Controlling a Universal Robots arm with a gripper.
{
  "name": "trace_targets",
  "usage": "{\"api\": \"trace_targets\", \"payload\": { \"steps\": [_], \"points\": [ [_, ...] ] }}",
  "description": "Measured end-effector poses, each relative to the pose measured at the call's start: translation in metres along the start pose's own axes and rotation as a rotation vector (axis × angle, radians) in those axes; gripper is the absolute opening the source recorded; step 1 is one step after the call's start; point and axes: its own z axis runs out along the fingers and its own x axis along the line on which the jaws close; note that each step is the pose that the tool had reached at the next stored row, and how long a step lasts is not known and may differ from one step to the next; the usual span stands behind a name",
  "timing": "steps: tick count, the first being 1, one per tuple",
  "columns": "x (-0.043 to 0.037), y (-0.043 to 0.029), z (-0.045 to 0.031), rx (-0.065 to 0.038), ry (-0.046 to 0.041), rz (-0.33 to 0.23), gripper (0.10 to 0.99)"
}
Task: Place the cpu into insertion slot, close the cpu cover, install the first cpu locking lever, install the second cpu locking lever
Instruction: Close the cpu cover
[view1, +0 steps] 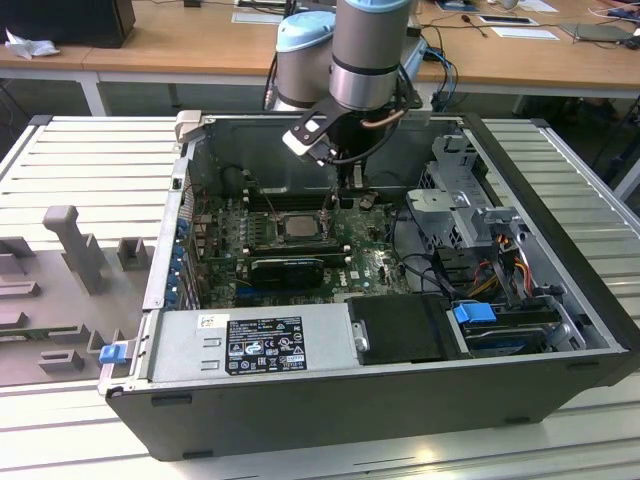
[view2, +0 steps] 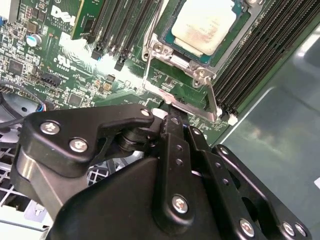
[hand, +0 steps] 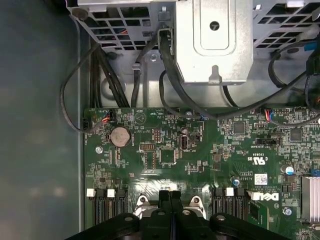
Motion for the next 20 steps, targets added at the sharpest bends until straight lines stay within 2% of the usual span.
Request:
{"api": "trace_targets", "payload": {
  "steps": [9, 16, 18, 20],
  "points": [
    [-0.0001, -0.0061, -0.0001, 0.0, 0.0, 0.0, 0.106],
    [-0.0002, -0.0151, 0.0001, 0.0, -0.0001, 0.0, 0.106],
    [-0.0004, -0.0208, 0.0002, 0.0, 0.0, 0.0, 0.106],
    [-0.0005, -0.0232, 0.0003, -0.001, 0.0001, 0.0, 0.106]
  ]
}}
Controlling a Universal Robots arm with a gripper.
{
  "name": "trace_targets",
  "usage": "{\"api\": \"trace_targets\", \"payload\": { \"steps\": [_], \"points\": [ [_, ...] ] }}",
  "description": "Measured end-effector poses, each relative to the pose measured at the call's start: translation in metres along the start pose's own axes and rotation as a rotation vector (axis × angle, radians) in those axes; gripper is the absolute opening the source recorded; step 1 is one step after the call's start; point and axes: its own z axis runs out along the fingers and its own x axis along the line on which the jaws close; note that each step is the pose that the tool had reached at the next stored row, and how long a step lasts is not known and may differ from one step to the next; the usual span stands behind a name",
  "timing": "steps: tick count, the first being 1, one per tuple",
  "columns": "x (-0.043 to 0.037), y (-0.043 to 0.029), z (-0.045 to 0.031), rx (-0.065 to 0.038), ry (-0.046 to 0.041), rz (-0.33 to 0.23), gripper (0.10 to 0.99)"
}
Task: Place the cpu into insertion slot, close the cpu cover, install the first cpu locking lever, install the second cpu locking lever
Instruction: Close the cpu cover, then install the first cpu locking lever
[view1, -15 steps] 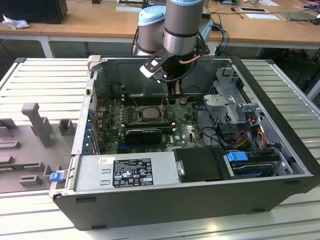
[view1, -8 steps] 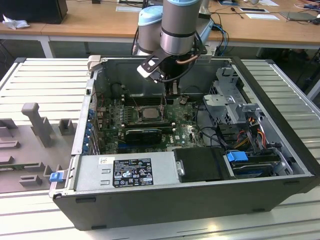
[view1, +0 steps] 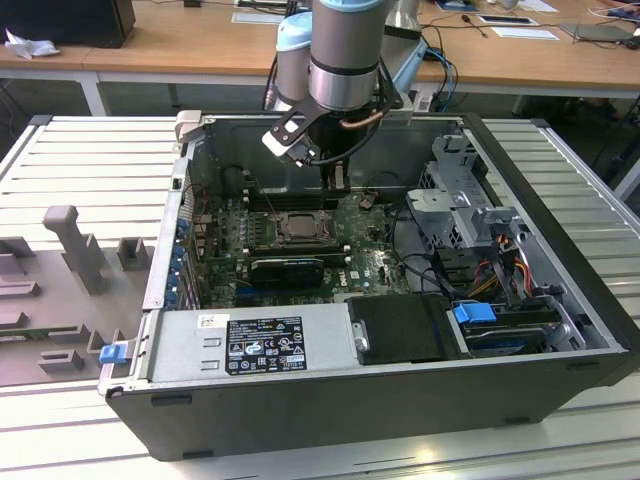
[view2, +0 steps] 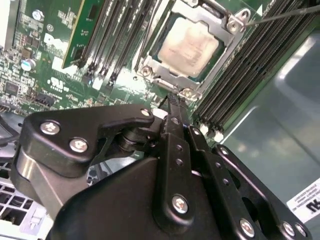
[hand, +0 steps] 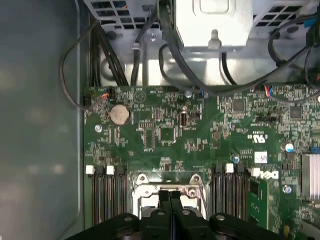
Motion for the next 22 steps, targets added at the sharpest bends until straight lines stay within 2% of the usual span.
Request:
{"api": "trace_targets", "payload": {
  "steps": [1, 3, 6, 8, 15, 22],
  "points": [
    [0.0, -0.0006, 0.0013, 0.0, 0.0002, -0.001, 0.106],
    [-0.0006, -0.0048, 0.0092, 0.0, 0.0015, -0.014, 0.106],
    [-0.0009, -0.0241, 0.0101, 0.001, 0.0016, -0.019, 0.106],
    [-0.0011, -0.0318, 0.01, 0.001, 0.0015, -0.019, 0.106],
    [-0.0012, -0.0397, 0.0098, 0.001, 0.0015, -0.019, 0.106],
    [-0.0012, -0.0402, 0.009, 0.001, 0.0019, -0.019, 0.106]
  ]
}}
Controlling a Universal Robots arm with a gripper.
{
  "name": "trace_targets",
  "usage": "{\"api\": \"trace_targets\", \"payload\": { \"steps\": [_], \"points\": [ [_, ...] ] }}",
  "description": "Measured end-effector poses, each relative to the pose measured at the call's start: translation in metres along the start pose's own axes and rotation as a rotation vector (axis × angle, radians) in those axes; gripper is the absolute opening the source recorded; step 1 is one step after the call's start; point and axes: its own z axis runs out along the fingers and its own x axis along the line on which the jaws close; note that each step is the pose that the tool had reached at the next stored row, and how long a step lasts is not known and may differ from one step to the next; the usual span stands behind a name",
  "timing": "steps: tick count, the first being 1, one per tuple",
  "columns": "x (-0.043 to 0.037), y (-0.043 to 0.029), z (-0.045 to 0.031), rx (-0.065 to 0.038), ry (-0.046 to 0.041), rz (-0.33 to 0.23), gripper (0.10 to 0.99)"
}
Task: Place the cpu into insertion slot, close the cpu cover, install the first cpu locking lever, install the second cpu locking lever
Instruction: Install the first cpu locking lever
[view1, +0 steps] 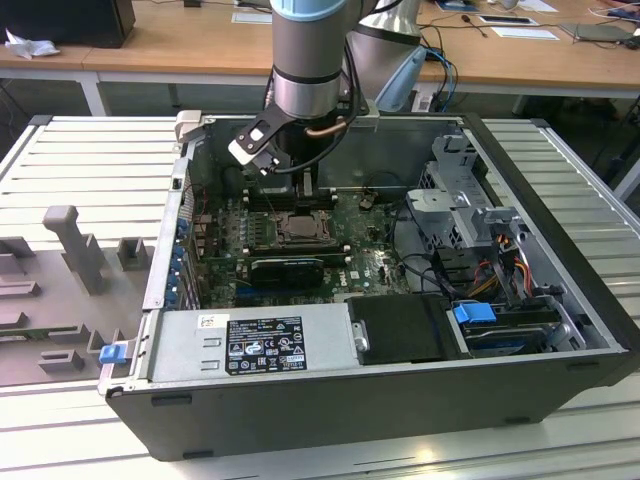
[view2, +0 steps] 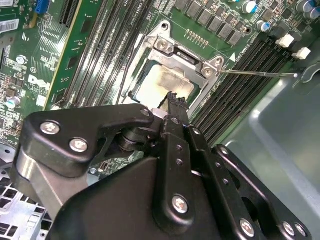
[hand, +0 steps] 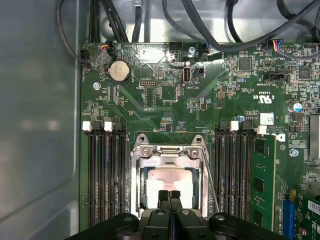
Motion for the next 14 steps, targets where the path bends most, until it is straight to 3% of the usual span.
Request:
{"api": "trace_targets", "payload": {
  "steps": [8, 14],
  "points": [
    [0.0001, 0.0, -0.0018, 0.0, -0.0001, 0.0, 0.106],
    [0.0003, 0.0001, -0.0078, 0.0, -0.0002, 0.0, 0.106]
  ]
}}
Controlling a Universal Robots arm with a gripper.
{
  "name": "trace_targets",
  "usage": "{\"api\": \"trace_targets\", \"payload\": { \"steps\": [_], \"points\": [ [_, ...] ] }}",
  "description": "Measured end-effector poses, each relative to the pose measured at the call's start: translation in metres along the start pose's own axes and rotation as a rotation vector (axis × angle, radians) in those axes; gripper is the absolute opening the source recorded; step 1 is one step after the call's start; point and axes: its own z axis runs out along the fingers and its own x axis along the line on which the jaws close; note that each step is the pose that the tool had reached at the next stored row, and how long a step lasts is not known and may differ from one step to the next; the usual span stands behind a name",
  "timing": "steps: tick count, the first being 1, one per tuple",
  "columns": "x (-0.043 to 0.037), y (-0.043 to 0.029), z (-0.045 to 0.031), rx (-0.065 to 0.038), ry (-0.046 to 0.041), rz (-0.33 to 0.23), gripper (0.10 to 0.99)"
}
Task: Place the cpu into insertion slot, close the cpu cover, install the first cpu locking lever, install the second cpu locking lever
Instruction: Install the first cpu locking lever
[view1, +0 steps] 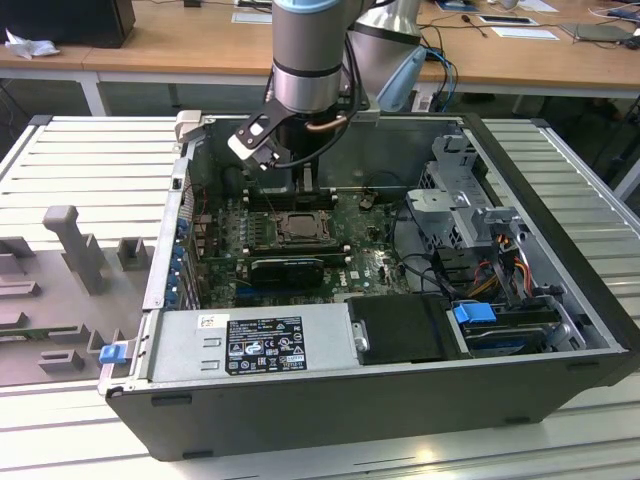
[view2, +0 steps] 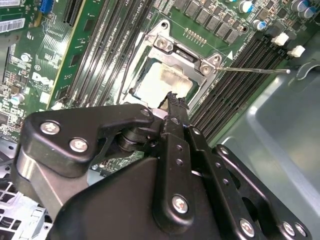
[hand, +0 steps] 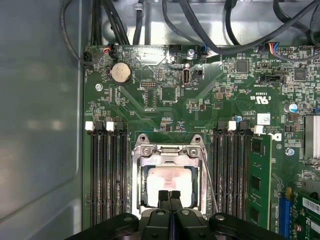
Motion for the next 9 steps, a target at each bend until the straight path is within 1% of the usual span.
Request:
{"api": "trace_targets", "payload": {
  "steps": [3, 9],
  "points": [
    [0.0001, 0.0001, -0.0031, 0.0, 0.0, 0.0, 0.106],
    [0.0003, 0.0001, -0.0067, 0.0, 0.0, 0.0, 0.106]
  ]
}}
